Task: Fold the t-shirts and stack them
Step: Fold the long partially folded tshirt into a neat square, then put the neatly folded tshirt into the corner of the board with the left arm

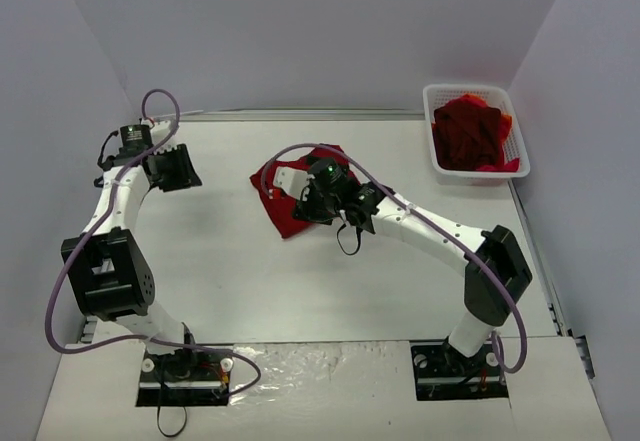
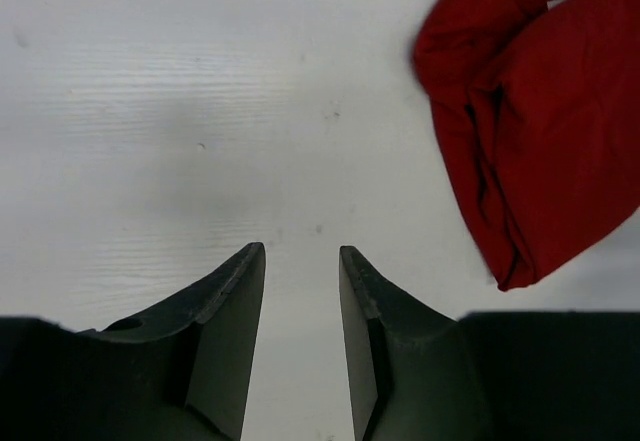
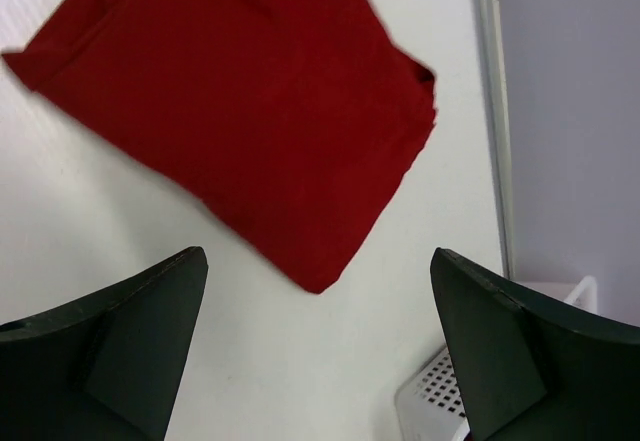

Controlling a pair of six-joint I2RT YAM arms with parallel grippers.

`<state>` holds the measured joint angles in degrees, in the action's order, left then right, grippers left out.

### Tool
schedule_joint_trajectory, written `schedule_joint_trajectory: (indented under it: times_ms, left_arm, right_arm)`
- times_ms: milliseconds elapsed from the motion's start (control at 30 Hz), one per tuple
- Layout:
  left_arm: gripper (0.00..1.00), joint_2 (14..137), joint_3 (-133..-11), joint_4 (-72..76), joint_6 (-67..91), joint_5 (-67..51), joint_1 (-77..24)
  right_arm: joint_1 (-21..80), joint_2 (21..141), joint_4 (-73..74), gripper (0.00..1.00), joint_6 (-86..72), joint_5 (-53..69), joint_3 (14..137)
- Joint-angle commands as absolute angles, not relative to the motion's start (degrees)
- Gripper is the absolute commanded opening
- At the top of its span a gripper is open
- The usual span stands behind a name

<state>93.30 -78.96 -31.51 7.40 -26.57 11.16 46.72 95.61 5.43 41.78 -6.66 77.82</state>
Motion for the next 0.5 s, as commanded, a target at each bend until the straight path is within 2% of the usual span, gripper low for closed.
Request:
schedule_joint_trajectory:
  times_ms: [0, 233, 467]
  left_arm:
    - [0.35, 88.69, -77.26, -29.72, 10.2, -32.26, 10.11]
    - [0.38, 88.94, -76.37, -28.91, 10.81, -32.69, 10.11]
    - [0.38, 91.14, -77.7, -29.88, 10.55, -32.52, 10.2]
  right_arm:
    - [47.54, 92.81, 5.54, 0.9, 44.82, -10.89, 73.49]
    - [51.06, 96.06, 4.57, 0.88, 43.77, -9.32, 67.41]
    - [55.01, 102.12, 3.96, 0.87, 43.16, -7.91, 69.87]
